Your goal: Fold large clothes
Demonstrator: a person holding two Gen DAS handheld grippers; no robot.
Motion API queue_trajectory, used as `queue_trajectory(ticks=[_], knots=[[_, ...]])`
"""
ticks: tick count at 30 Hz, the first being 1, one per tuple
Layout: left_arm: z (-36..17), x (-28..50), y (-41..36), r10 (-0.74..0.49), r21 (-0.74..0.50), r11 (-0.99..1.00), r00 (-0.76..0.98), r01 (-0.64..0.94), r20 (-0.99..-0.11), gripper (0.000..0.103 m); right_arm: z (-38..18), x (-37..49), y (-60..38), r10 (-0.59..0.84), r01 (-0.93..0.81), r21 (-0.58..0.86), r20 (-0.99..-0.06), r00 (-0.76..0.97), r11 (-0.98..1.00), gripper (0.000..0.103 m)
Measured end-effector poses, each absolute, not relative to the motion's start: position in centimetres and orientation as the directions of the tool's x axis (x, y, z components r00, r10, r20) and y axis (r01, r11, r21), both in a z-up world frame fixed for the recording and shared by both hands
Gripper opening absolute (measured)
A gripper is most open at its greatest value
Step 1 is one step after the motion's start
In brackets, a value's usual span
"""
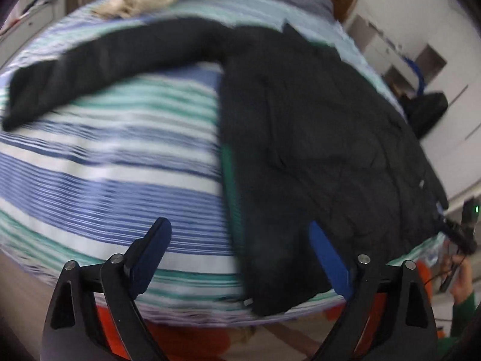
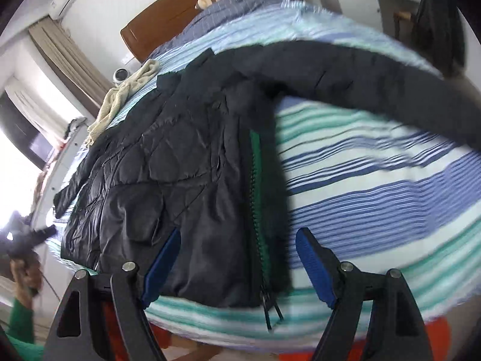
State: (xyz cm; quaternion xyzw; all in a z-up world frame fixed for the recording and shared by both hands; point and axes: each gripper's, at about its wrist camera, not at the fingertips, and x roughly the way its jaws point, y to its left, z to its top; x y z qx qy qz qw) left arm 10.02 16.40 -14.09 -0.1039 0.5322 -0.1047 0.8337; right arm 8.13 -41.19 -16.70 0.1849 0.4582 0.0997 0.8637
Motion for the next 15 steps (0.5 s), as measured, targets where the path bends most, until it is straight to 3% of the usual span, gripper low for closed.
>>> queue_trajectory(ticks=[2, 3, 4, 5, 6, 8, 11, 15], knots=[[-15.0, 10.2, 15.0, -0.284, -0.286, 0.957, 0.386, 0.053, -0.878, 0.083, -17.9, 8.9, -40.8, 0.361, -0.005, 0.424, -0.764, 0.534, 0.905, 0.08], [-15.0, 10.1, 14.3, -0.289, -0.284, 0.956, 0.393, 0.071, -0.873, 0.051, -18.0, 9.0, -40.5, 0.357, -0.009, 0.417, -0.766, 0.535, 0.909, 0.079], [-15.0, 10.2, 14.3, -0.305, -0.293, 0.952, 0.386, 0.093, -0.871, 0.032, -17.7, 9.0, -40.2, 0.344, -0.017, 0.395, -0.775, 0.53, 0.918, 0.061], [-14.6, 9.9, 13.9, -0.295, -0.277, 0.955, 0.388, 0.101, -0.873, 0.029, -17.3, 8.9, -40.0, 0.336, -0.028, 0.38, -0.776, 0.534, 0.924, 0.039], [-14.0, 9.6, 13.7, -0.284, -0.262, 0.959, 0.394, 0.111, -0.874, 0.023, -16.9, 8.5, -39.9, 0.342, -0.04, 0.384, -0.765, 0.545, 0.922, 0.033], [-13.2, 9.1, 13.8, -0.288, -0.261, 0.958, 0.389, 0.122, -0.875, 0.021, -16.0, 7.4, -39.6, 0.339, -0.048, 0.376, -0.763, 0.551, 0.925, 0.025], [-13.5, 7.7, 14.1, -0.297, -0.267, 0.955, 0.377, 0.131, -0.877, 0.021, -14.8, 4.7, -39.2, 0.305, -0.055, 0.333, -0.769, 0.562, 0.941, 0.024], [-15.0, 6.8, 13.1, -0.244, -0.202, 0.969, 0.4, 0.145, -0.884, 0.032, -16.2, 3.1, -38.6, 0.254, -0.034, 0.286, -0.786, 0.564, 0.958, 0.025]])
